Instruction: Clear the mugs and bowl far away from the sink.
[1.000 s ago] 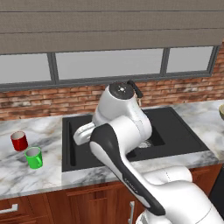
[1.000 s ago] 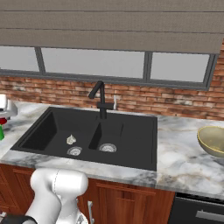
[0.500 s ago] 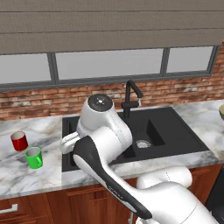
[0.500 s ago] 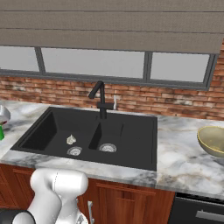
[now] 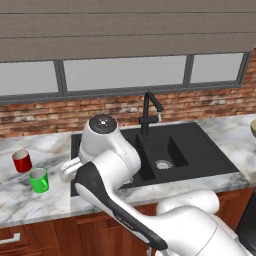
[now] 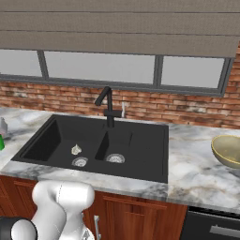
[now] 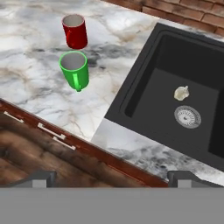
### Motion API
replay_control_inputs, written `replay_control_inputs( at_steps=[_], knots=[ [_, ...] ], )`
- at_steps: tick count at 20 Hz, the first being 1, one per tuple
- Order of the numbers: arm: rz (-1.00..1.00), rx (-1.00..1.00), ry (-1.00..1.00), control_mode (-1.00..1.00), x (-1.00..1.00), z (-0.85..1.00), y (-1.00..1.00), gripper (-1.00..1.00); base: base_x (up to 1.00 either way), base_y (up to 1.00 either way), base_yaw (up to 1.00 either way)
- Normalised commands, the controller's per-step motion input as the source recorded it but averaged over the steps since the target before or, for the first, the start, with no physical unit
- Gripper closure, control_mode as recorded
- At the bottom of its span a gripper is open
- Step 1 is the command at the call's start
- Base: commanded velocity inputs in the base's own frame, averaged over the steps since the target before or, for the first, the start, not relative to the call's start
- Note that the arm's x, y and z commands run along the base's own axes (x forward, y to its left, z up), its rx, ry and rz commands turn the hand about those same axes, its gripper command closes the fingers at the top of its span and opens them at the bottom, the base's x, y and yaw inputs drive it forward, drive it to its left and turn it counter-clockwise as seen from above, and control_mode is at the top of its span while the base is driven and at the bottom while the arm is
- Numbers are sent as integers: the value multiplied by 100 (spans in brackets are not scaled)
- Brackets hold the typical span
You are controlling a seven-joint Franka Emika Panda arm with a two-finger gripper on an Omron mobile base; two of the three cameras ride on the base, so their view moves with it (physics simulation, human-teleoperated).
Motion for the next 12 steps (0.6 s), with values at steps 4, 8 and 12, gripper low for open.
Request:
replay_control_inputs(
  at_steps=[4,8,12],
  knots=[
    [1,9,4,-100,0,-20,13,-100,0,0,0],
    [0,6,6,-100,28,-8,10,-100,0,0,0],
    [0,0,7,-100,44,-6,1,-100,0,0,0]
  ],
)
